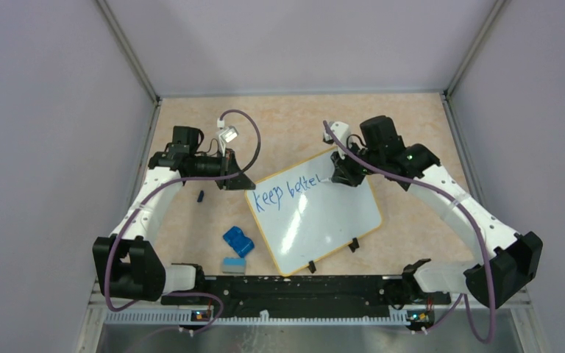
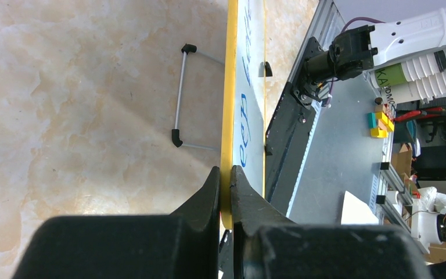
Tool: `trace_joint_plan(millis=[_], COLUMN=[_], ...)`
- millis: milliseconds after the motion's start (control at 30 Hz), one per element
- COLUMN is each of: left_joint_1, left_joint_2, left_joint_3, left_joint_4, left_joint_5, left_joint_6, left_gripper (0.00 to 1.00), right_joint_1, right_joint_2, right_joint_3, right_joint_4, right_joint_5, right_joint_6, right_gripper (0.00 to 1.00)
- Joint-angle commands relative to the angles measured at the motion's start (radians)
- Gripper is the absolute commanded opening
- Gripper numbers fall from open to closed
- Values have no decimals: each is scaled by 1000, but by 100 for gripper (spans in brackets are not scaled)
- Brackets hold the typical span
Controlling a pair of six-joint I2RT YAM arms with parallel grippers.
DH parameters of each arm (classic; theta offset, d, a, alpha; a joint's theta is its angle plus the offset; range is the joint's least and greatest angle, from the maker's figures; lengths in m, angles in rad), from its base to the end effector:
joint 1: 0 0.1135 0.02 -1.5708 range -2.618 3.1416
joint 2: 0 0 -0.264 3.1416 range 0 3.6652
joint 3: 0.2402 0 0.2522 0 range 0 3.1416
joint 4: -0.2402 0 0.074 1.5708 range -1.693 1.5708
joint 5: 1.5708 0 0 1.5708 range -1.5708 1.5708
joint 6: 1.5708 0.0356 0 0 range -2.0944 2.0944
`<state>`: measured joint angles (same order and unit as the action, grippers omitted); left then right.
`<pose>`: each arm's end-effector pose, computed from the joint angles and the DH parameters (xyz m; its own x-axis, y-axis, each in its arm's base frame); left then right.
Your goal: Write a sentence on the whiteboard
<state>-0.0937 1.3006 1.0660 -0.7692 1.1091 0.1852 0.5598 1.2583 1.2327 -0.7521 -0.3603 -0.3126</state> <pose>0.2459 -0.0551 0.2935 -0.7296 0.1510 -0.6670 0.6662 0.3772 -0.6434 0.2151 0.1496 0.3431 -0.3475 -0.5574 -0.7541 -0.8582 0.5130 0.0163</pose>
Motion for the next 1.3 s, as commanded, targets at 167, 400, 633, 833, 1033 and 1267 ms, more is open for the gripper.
trace_joint_plan(millis=[167,400,633,833,1033,1267], left_joint_1=[-38,-38,-38,-40,-40,-40], left_joint_2=[12,16,21,21,16,8], left_joint_3=[-26,-22,-21,-22,-23,-29], left_joint_4=[-31,-33,-34,-34,-33,-34], left_joint_5=[-33,-31,-27,-25,-27,-29], left_joint_6=[23,25,26,27,28,30], left_gripper=[0,0,0,0,0,0], right_joint_1=[-10,-13,-19,-31,-30,-30], right_joint_2=[35,42,-10,-23,1,34], right_joint_3=[100,117,115,82,80,80], right_joint_4=[17,7,-28,-32,-9,5], right_joint_5=[39,35,5,10,8,2], right_joint_6=[-12,-16,-18,-23,-20,-23], right_gripper=[0,0,0,0,0,0])
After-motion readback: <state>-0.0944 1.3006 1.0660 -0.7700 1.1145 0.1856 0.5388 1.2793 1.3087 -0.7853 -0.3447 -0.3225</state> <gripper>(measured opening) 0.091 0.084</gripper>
